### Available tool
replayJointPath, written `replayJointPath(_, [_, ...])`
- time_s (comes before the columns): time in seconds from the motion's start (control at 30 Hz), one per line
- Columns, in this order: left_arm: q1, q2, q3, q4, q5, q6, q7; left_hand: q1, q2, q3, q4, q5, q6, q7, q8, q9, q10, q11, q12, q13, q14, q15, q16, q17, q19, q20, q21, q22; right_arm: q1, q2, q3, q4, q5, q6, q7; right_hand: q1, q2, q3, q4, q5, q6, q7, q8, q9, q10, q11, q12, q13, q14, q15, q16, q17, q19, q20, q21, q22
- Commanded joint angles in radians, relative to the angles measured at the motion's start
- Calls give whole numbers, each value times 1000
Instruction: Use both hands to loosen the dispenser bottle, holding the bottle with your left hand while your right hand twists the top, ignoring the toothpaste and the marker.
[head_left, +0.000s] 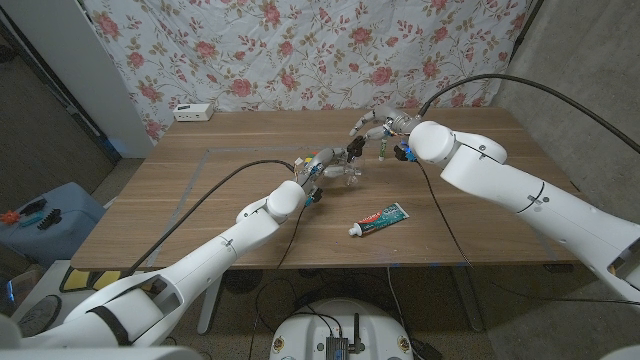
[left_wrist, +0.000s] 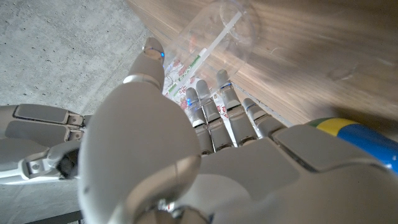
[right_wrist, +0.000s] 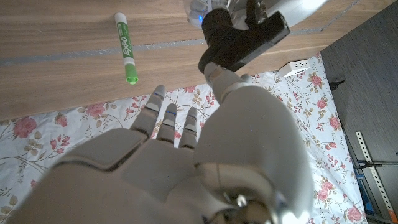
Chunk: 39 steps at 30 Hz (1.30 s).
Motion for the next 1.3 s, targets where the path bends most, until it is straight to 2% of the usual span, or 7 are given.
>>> replayJointPath(0.03, [-8, -6, 0, 19, -5, -12, -3, -28, 108, 47, 38, 6, 46, -20, 12, 3, 70, -58, 3, 119, 11, -102, 3, 0, 4, -42, -3, 0, 22, 0, -15, 7, -12, -8, 21, -8, 3, 1, 8, 8, 17, 0, 6, 1, 8, -7, 8, 0, 2, -10, 9, 3, -1, -9, 0, 2])
replayJointPath(0.2, [-11, -10, 2, 23, -4, -11, -1, -28, 108, 48, 38, 6, 52, -20, 14, 3, 68, -59, 2, 119, 11, -102, 1, 0, 5, -42, -3, 0, 24, -3, -16, 3, -16, -12, 25, -8, 5, 1, 8, 10, 19, -1, 4, -2, 11, -11, 8, 0, 2, -12, 9, 3, -4, -13, -1, 2])
replayJointPath(0.33, [-11, -12, 3, 27, -4, -15, -1, -27, 109, 48, 37, 6, 49, -21, 12, 3, 68, -57, 1, 120, 12, -102, 2, 1, 5, -42, -3, 0, 23, -7, -17, -5, -21, -23, 25, -10, 8, -3, 7, 19, -39, 2, -33, -15, 9, -12, 2, 0, 3, -14, 11, 4, -11, -17, -2, 2])
replayJointPath(0.5, [-8, -11, 3, 25, -3, -23, 0, -29, 110, 48, 38, 6, 47, -20, 12, 3, 69, -59, 1, 120, 12, -101, 1, 2, 4, -42, -3, 0, 20, -15, -14, -18, -29, -41, 19, -18, 4, -11, 10, 23, -83, 0, -60, -22, 4, -13, -2, 0, 3, -14, 11, 5, -14, -19, -1, 2])
replayJointPath(0.93, [5, -1, 0, 0, 2, -13, 8, -32, 112, 49, 38, 6, 45, -22, 11, 2, 70, -58, 0, 122, 12, -102, 0, 3, 4, -41, -3, 0, 7, -47, 11, -80, -32, -97, 4, -49, -12, -35, 19, 21, -125, -2, -91, -30, 2, -1, -5, 1, 6, -8, 11, 3, -7, -11, 2, 2])
replayJointPath(1.13, [7, 0, -1, -1, 1, -18, 6, -31, 111, 50, 37, 7, 46, -23, 11, 2, 69, -58, -2, 123, 14, -101, 0, 3, 4, -42, -3, 0, -2, -61, 28, -114, -23, -129, -9, -145, -41, -80, 49, 7, -182, 8, -136, -37, 2, 24, -6, 2, 11, 6, 8, 3, 1, 3, 3, 3])
replayJointPath(1.3, [4, 0, -1, 5, 1, -24, 3, -32, 111, 50, 37, 7, 47, -22, 11, 2, 71, -57, -2, 123, 12, -102, -1, 3, 3, -42, -3, 0, 2, -65, 28, -130, -17, -151, -15, -227, -65, -113, 72, -11, -215, 60, -160, -38, -2, 42, -8, 2, 13, 16, 5, 4, 10, 12, 5, 3])
